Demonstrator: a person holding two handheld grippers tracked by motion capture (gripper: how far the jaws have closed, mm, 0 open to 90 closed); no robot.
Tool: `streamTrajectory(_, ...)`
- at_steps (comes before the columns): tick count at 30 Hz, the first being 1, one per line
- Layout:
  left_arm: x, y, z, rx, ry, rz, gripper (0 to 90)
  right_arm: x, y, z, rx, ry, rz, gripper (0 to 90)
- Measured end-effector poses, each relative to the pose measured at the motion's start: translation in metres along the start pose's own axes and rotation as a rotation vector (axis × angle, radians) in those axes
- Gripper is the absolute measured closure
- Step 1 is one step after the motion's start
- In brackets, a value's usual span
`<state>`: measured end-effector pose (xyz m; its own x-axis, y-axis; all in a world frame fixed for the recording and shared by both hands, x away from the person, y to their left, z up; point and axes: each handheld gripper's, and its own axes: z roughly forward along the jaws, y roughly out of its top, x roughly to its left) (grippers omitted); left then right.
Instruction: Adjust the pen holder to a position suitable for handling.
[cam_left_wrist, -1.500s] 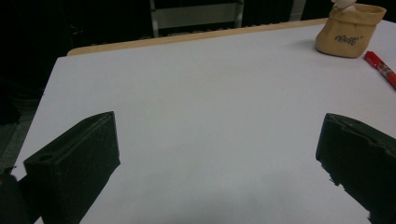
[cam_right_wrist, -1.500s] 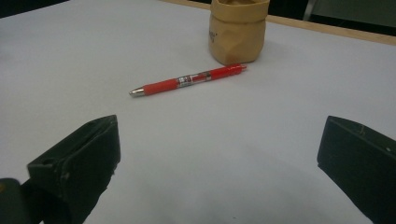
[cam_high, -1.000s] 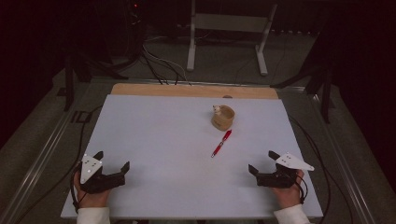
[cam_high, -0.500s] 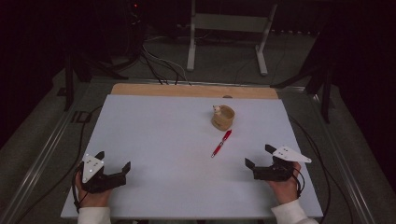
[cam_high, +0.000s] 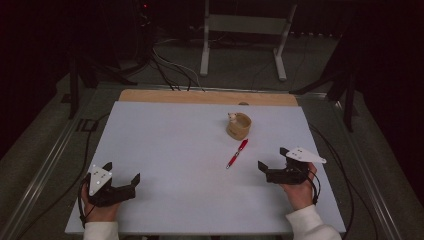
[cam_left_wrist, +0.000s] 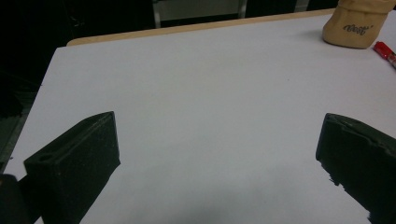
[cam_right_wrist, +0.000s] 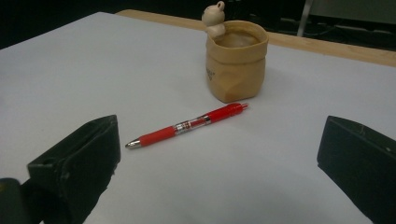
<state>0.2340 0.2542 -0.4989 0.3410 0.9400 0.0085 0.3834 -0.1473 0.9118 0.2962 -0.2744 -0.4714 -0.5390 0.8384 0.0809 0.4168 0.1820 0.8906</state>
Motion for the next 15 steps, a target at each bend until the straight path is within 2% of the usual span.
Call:
streamTrajectory(9,-0.001,-0.001,0.002,0.004,-0.003,0.001,0.1,-0.001,0.015,0.018,0.022,0.000,0.031,0.0)
streamTrajectory(15,-0.001,-0.001,0.002,0.005,-0.005,0.003,0.1,-0.002,0.028,0.030,0.018,0.003,0.048,0.0)
